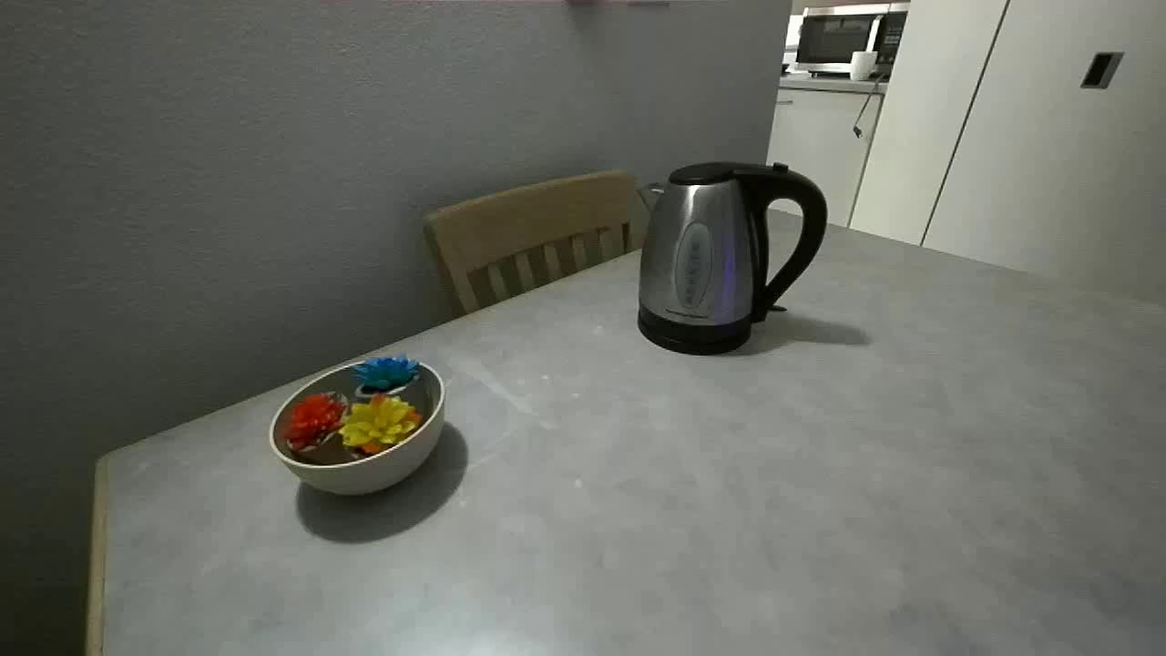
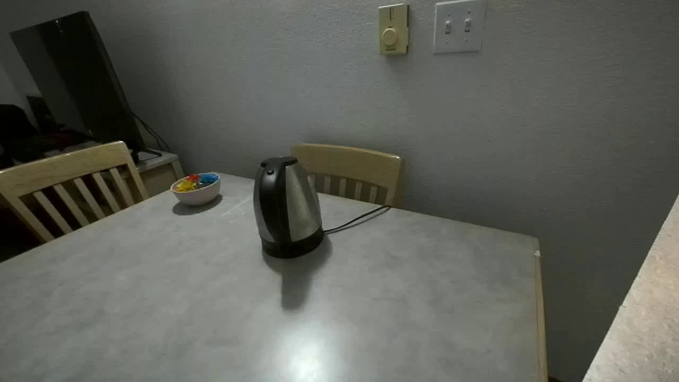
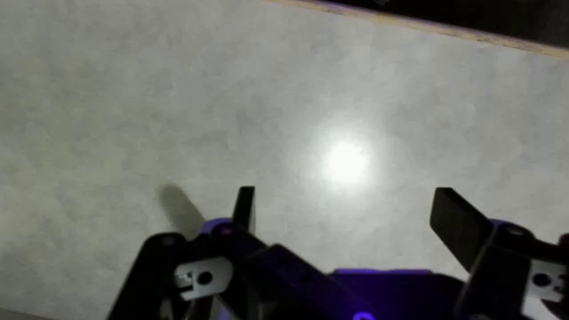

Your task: Press the button on the handle of the kettle

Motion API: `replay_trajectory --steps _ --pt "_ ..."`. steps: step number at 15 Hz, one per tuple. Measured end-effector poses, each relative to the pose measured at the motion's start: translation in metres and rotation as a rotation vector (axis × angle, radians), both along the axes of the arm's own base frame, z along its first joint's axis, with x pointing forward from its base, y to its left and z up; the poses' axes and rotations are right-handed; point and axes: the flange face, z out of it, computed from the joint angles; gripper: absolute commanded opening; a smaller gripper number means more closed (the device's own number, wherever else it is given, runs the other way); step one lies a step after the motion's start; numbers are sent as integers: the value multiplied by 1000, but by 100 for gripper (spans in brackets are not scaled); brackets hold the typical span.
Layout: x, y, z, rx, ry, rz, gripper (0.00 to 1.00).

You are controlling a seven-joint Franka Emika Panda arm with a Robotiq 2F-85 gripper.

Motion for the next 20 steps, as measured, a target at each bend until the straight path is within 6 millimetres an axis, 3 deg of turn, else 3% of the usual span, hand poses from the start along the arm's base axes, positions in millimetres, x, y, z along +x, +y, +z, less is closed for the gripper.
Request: replay_trajectory --steps 2,10,17,20 --pt "-2 -1 -10 -5 23 -2 100" --pt "16 -12 23 -4 -96 2 100" --pt "73 -41 44 64 -246 25 100" --pt "97 -44 50 71 -271 32 100"
